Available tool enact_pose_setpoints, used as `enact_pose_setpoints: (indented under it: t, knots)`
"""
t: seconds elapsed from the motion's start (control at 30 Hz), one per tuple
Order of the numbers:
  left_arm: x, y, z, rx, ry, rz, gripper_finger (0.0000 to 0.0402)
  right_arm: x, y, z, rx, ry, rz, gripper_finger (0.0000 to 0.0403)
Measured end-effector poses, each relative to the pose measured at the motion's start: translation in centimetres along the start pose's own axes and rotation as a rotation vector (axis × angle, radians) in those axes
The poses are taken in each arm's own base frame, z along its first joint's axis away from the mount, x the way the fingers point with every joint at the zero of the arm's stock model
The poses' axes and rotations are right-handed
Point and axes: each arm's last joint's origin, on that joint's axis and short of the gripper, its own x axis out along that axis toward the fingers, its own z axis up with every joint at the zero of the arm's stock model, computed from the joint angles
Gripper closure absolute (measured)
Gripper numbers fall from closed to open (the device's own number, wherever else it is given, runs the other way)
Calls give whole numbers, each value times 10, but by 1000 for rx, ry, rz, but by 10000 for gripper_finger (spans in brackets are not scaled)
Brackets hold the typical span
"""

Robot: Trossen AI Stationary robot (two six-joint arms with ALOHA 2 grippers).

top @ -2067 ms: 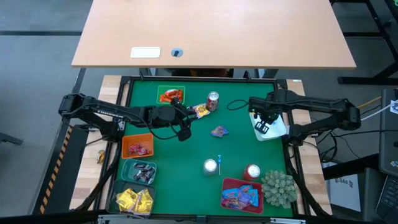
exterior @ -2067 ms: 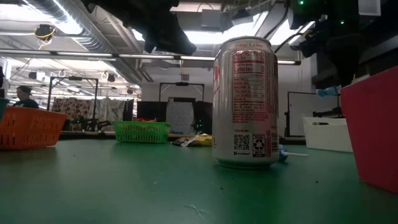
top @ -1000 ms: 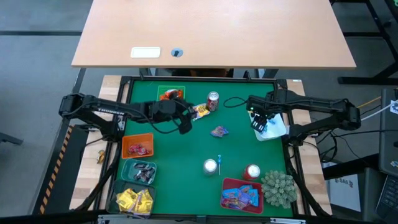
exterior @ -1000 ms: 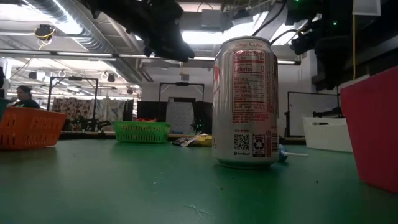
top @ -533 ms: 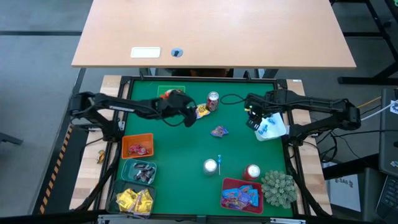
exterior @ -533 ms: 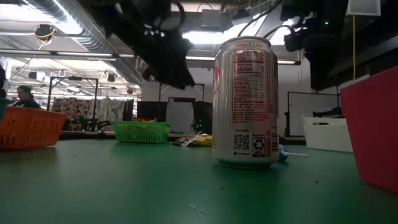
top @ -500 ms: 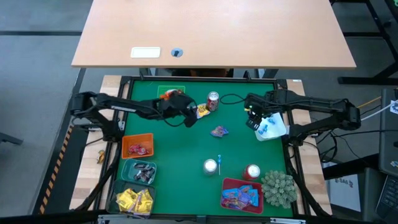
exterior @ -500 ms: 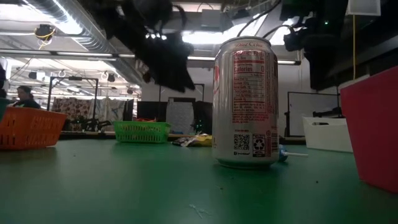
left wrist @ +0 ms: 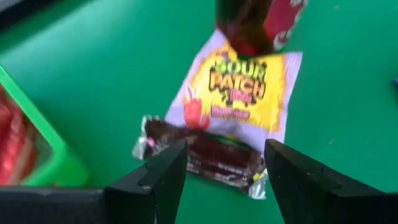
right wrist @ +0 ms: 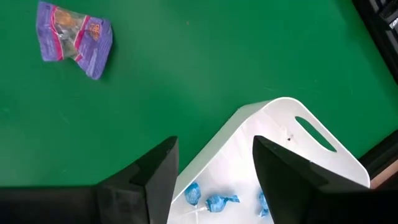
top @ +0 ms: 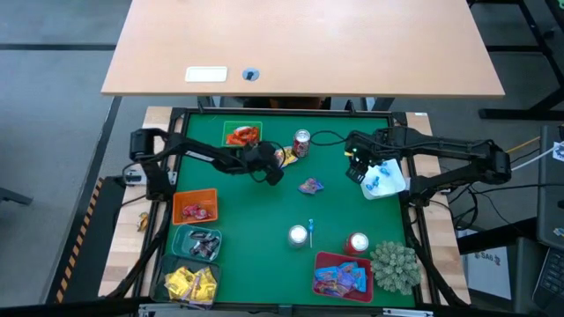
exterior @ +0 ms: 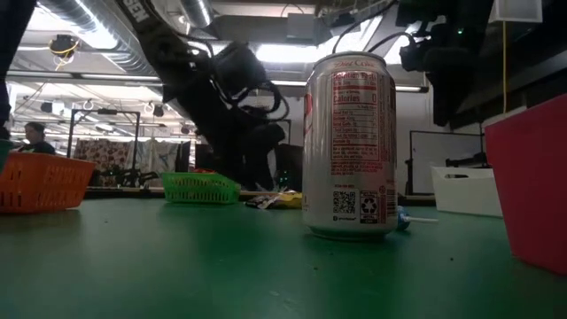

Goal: Sort candy
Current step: Put the brown chocolate into the blue bin

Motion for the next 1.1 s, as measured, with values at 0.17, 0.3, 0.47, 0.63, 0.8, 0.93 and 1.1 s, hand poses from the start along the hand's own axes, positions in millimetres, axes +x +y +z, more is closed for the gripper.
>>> enact_pose_setpoints:
  t: [0.17, 0.3, 0.47, 0.63, 0.8, 0.93, 1.1]
  knots:
    - [8, 0, -8, -20, 32, 12, 198, 0, 0, 0, 0, 0, 0, 196]
    - [12, -1, -12, -15, 53, -2, 198, 0, 0, 0, 0, 0, 0, 196]
    - [15, -1, -14, -10, 74, -12, 209, 0, 0, 0, 0, 0, 0, 196]
    - [14, -1, -17, 0, 109, -16, 231, 0, 0, 0, 0, 0, 0, 196]
    - [12, 2, -24, 23, 205, -28, 256, 0, 0, 0, 0, 0, 0, 196]
    - [11, 0, -26, 24, 237, -55, 276, 0, 0, 0, 0, 0, 0, 196]
    - [7, 0, -24, 13, 229, -63, 313, 0, 0, 0, 0, 0, 0, 197]
